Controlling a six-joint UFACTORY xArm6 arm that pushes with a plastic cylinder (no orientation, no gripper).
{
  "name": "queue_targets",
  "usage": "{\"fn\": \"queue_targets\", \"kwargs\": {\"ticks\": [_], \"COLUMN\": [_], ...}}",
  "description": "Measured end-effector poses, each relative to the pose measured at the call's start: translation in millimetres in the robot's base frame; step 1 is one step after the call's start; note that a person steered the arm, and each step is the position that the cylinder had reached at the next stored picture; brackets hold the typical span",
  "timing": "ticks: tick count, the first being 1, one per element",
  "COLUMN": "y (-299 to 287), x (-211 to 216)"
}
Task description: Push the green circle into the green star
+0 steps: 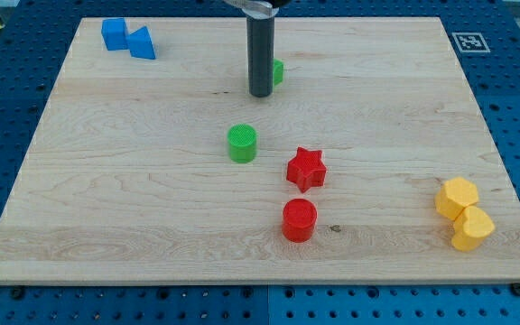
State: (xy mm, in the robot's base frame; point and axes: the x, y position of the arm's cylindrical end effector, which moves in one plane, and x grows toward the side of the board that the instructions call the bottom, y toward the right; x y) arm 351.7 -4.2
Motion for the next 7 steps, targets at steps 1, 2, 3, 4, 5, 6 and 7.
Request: {"fn": "queue_targets", "kwargs": {"ticks": [1, 2, 3, 4, 5, 6, 7], "y": [3.2, 10.1, 12.7, 4.2, -41.4, -78.6, -86.2], "x": [-23.8, -49.6, -70.0, -66.8, -29.0, 8.1, 100.9]}}
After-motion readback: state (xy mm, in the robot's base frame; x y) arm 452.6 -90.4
